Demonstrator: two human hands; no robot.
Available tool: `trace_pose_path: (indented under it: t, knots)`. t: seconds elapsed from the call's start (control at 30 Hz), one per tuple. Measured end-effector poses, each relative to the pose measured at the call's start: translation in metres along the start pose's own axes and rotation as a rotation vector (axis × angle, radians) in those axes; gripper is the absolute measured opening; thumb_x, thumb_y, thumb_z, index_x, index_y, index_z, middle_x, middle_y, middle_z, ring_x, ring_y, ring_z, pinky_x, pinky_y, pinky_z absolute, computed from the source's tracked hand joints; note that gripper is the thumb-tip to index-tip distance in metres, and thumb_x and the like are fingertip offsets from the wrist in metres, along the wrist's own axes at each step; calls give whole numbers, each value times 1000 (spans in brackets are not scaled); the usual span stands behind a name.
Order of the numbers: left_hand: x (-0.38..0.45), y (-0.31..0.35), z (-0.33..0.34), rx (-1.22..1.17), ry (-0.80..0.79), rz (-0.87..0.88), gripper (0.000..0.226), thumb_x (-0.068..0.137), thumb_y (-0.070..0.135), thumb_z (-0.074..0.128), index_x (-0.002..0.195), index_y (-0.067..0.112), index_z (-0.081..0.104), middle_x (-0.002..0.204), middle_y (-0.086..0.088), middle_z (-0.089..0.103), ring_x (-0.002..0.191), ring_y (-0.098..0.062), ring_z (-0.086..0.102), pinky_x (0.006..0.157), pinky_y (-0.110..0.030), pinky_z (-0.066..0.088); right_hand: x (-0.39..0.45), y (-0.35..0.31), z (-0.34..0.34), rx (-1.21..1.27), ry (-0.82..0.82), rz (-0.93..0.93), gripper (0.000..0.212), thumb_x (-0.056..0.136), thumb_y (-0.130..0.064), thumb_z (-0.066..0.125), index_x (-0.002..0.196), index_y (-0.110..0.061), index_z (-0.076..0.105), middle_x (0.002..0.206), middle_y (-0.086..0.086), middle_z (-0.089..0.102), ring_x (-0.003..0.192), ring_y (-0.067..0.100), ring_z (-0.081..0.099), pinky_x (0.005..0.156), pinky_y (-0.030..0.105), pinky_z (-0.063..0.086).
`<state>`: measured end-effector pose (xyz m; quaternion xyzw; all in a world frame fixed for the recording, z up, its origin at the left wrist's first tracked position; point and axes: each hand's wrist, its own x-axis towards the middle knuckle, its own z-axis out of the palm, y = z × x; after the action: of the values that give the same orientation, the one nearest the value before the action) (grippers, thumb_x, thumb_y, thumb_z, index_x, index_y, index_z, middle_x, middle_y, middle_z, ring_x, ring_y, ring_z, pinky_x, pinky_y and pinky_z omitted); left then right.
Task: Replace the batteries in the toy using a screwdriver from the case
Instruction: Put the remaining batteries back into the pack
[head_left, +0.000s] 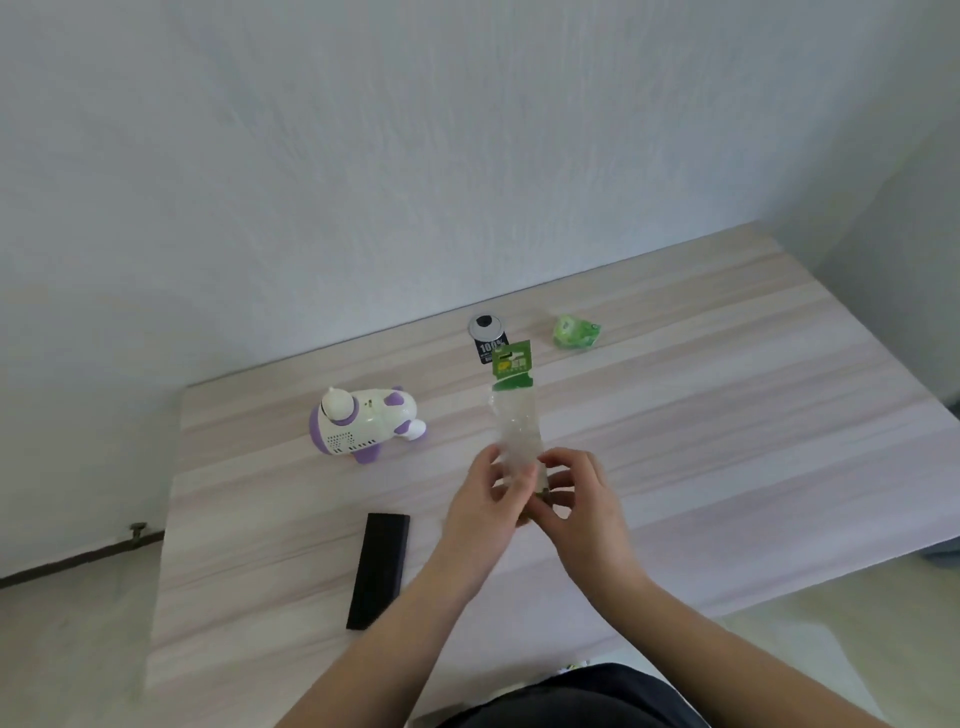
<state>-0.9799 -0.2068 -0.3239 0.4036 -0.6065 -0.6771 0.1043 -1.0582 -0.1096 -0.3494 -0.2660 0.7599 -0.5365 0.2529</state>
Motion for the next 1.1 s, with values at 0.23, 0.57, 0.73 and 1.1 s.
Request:
trace_pose_path:
  t: [0.23, 0.57, 0.73, 1.1]
  knots:
    - [-6, 33, -14, 21, 115, 69, 28, 93, 36, 59, 119, 25, 58, 104, 6, 70, 87, -6, 70, 79, -34, 60, 13, -28, 7, -130, -93, -297, 41, 81, -14, 76, 119, -18, 62, 113, -10, 54, 94, -2, 59, 79, 13, 50]
    - [-9, 46, -33, 23, 122, 22, 20, 97, 41, 48, 104, 29, 63, 99, 1, 72, 88, -13, 72, 80, -40, 60, 21, -51, 8, -237, -221, -413, 43, 94, -15, 59, 127, -42, 55, 118, -17, 40, 94, -1, 56, 75, 3, 43]
    - [-9, 54, -42, -89, 110, -75, 29, 101, 34, 38, 110, 27, 65, 102, -3, 73, 91, -18, 72, 79, -38, 60, 23, -53, 11, -212, -236, -427, 43, 90, -12, 64, 126, -35, 58, 122, -26, 38, 95, -2, 56, 80, 6, 45]
    - [-13, 54, -79, -225, 117, -156, 29, 100, 34, 40, 111, 24, 65, 106, -10, 70, 90, -28, 72, 81, -49, 59, 30, -68, 27, -38, -236, -178, 31, 90, -22, 65, 116, -36, 55, 113, -20, 56, 95, -4, 62, 77, 16, 54]
